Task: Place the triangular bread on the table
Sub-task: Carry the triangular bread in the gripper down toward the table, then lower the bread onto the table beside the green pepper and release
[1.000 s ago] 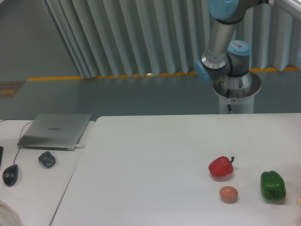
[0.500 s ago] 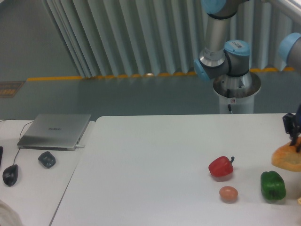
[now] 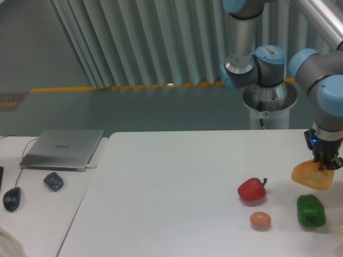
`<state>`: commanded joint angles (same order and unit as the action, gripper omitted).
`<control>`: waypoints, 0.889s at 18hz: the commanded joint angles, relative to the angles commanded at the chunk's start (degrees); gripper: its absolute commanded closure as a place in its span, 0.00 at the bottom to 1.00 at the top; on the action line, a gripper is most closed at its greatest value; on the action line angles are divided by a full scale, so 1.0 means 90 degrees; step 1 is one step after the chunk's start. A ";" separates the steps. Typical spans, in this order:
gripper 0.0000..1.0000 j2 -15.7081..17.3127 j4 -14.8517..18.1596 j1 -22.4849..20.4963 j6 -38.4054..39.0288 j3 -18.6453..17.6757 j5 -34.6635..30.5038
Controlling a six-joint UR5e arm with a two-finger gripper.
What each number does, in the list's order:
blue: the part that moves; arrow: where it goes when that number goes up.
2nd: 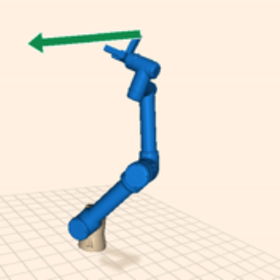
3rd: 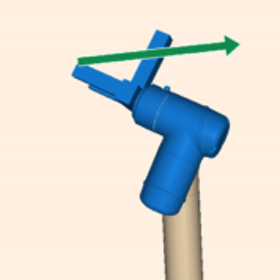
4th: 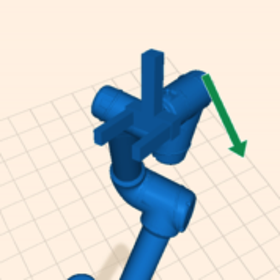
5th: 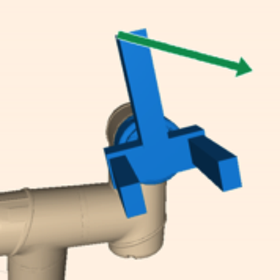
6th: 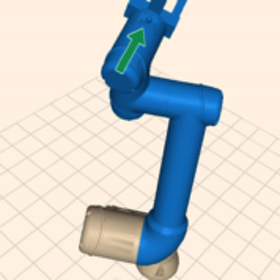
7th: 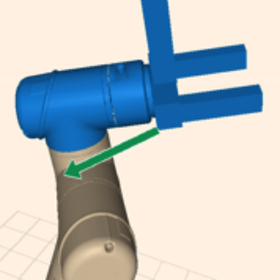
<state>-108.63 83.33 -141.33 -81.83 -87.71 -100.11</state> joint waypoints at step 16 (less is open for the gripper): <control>0.00 -0.0029 -0.0783 0.0352 0.0205 -0.0422 0.0000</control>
<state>-108.90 76.29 -138.16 -79.98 -91.50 -100.11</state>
